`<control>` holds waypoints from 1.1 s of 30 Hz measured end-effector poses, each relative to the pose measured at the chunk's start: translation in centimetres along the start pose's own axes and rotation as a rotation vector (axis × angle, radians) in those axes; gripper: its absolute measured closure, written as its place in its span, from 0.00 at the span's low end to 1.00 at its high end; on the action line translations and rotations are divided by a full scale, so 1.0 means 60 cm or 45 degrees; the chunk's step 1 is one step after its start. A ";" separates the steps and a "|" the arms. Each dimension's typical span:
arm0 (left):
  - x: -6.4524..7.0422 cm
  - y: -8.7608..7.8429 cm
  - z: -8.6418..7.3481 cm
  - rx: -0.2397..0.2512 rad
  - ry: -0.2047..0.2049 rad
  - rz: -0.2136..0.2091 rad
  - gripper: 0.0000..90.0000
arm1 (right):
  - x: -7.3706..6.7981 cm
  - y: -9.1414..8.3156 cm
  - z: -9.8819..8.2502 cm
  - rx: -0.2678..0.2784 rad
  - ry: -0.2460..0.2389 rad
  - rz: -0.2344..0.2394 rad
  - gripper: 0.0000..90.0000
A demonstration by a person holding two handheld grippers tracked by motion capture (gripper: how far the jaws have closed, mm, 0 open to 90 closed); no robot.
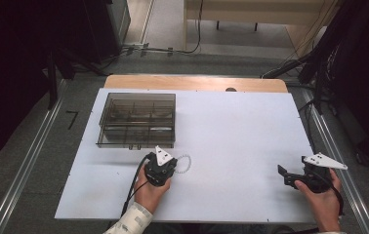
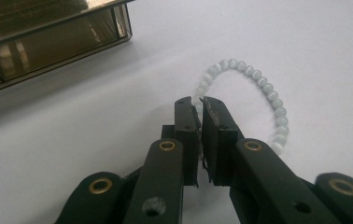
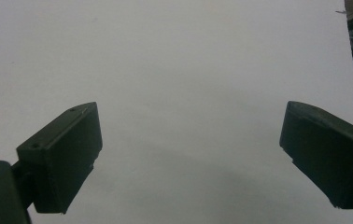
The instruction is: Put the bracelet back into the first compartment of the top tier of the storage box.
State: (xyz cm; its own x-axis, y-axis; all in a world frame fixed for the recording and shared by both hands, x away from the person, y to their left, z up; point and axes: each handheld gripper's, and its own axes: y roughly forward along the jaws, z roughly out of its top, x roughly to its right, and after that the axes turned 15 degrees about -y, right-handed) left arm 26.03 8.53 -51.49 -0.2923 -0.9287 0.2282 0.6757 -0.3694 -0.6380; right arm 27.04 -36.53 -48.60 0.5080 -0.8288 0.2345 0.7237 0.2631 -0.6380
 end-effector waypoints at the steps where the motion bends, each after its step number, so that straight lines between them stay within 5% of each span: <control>1: 0.001 0.000 0.000 0.002 0.000 0.001 0.96 | 0.000 0.000 0.000 0.000 0.000 0.000 0.05; 23: -0.010 -0.009 0.001 0.037 -0.070 -0.069 0.98 | 0.001 0.001 -0.001 0.002 -0.001 0.003 0.05; 33: -0.005 -0.037 0.005 0.142 -0.076 -0.127 0.98 | 0.001 0.001 -0.002 0.000 0.000 0.003 0.05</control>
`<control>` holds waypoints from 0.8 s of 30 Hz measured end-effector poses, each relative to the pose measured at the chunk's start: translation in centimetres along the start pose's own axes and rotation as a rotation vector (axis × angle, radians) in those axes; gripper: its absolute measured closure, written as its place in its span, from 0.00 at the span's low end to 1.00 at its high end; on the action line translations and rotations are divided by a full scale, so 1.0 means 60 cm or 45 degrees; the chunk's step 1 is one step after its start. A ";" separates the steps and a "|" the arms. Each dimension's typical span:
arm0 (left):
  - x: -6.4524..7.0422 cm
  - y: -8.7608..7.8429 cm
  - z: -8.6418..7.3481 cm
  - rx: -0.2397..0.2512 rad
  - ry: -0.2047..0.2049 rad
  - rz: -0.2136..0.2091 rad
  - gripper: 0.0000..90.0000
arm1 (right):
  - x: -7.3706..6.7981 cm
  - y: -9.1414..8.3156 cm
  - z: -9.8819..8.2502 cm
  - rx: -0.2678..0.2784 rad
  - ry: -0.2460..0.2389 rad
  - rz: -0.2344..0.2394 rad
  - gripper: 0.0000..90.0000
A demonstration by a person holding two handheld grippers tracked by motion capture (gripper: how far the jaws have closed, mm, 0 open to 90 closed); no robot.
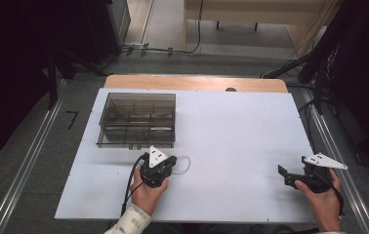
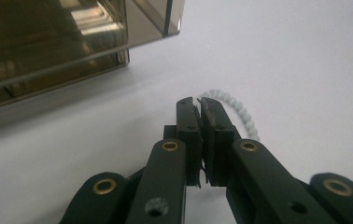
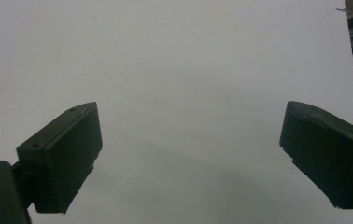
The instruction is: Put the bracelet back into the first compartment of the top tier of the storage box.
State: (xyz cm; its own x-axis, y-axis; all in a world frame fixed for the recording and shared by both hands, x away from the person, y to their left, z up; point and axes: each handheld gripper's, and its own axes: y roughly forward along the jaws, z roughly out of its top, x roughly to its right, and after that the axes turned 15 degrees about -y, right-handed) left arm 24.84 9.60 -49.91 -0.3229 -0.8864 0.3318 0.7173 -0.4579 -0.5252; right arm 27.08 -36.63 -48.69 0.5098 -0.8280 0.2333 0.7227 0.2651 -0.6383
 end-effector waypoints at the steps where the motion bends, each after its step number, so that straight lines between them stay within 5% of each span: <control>1: 0.001 -0.004 0.002 0.010 0.003 -0.007 0.98 | -0.001 0.000 0.000 -0.002 -0.002 0.001 0.05; 24: -0.015 -0.079 0.020 0.295 -0.019 -0.077 0.98 | -0.001 -0.001 -0.001 -0.008 0.006 -0.005 0.05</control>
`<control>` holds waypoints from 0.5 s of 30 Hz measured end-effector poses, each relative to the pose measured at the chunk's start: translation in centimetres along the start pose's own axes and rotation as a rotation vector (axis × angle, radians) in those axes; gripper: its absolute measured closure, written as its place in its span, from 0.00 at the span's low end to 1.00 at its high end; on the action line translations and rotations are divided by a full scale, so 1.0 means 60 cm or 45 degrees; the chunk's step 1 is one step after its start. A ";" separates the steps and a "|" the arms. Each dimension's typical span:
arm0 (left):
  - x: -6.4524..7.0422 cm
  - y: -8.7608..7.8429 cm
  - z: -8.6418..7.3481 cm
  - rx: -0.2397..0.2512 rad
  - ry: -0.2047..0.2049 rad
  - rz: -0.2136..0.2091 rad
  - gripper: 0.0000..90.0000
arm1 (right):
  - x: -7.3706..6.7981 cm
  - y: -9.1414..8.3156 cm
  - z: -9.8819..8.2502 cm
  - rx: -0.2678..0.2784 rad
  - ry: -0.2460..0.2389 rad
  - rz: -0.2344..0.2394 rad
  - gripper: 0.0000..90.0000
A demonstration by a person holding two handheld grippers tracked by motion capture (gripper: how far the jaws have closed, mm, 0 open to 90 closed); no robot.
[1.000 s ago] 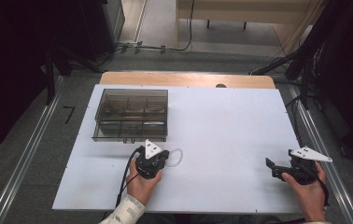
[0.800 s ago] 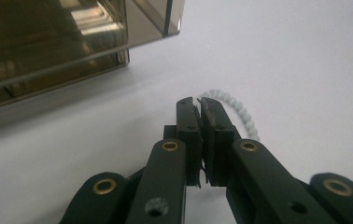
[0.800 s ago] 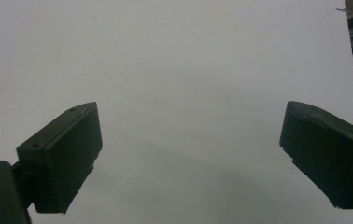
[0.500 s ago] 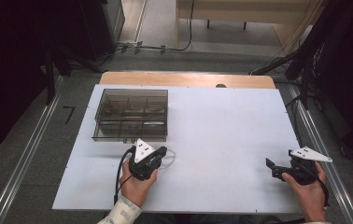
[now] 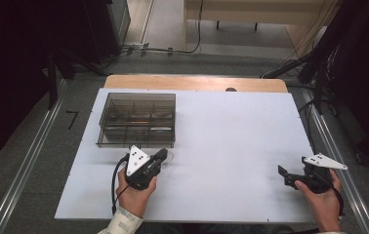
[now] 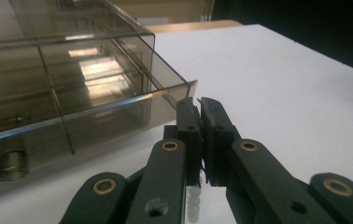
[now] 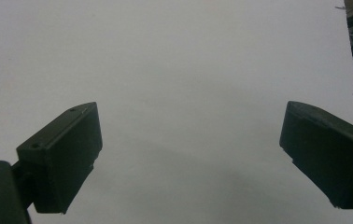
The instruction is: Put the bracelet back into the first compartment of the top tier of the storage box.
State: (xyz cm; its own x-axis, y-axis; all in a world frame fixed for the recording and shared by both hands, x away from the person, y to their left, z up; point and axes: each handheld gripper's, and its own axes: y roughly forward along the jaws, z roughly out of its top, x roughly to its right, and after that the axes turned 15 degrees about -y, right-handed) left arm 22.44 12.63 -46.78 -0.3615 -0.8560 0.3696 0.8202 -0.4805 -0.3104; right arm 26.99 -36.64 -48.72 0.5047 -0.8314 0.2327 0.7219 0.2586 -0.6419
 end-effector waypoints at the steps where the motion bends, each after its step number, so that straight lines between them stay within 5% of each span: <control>1: -0.001 -0.003 0.001 0.015 -0.004 0.002 0.98 | 0.000 0.000 0.000 0.000 0.001 0.000 0.05; 15: -0.022 -0.044 0.027 0.173 -0.072 -0.014 0.98 | -0.001 0.000 0.000 -0.002 0.001 0.001 0.05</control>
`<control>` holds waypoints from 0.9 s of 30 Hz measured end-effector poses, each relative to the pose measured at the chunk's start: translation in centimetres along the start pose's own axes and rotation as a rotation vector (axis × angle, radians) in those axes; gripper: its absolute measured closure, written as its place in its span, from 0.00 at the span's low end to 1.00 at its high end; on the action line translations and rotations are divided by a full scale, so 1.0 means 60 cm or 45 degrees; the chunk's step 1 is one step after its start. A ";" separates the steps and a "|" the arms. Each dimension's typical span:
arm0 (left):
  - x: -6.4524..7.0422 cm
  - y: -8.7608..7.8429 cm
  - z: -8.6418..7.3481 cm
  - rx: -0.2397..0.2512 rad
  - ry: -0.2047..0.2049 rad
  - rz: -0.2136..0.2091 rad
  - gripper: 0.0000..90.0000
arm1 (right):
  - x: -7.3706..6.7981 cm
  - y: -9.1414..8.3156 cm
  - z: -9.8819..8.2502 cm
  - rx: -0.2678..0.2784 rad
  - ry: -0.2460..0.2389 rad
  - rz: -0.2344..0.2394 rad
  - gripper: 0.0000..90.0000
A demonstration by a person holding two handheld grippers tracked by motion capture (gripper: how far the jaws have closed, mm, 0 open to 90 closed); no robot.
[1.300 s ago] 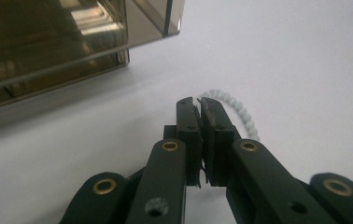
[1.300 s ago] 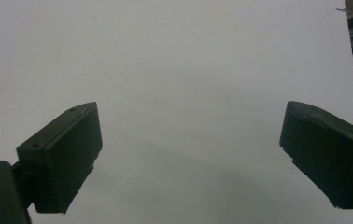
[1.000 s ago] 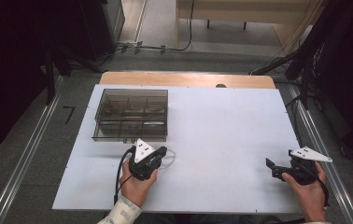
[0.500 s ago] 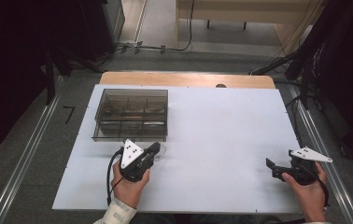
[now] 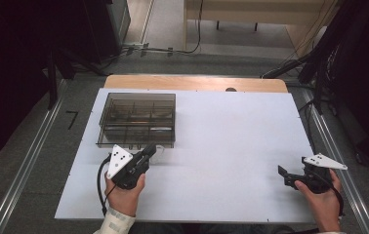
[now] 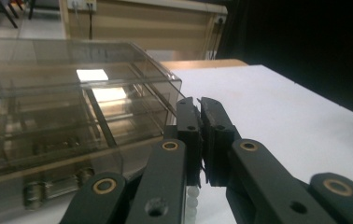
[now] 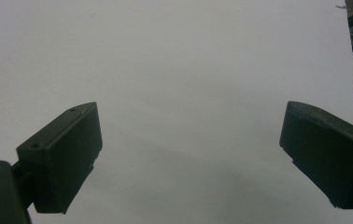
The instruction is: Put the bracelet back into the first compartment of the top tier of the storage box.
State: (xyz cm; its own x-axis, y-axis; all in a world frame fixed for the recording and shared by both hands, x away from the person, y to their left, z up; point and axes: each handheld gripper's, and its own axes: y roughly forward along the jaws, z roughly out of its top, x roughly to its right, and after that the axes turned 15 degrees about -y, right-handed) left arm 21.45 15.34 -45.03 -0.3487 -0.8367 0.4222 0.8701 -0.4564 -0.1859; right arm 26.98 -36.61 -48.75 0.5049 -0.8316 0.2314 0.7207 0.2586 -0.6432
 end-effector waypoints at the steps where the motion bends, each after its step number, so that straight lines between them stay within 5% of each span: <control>1: -0.001 -0.003 0.003 0.016 -0.004 -0.001 0.98 | 0.000 0.000 0.000 -0.001 -0.001 0.000 0.05; 27: -0.032 -0.033 0.033 0.194 -0.053 0.043 0.98 | 0.000 0.001 0.000 -0.005 -0.006 -0.003 0.05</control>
State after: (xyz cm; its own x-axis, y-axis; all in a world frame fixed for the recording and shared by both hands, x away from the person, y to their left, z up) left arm 21.06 18.43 -43.69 -0.3061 -0.8363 0.4549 0.9251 -0.3741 -0.0654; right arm 27.01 -36.60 -48.80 0.5057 -0.8297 0.2363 0.7201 0.2551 -0.6453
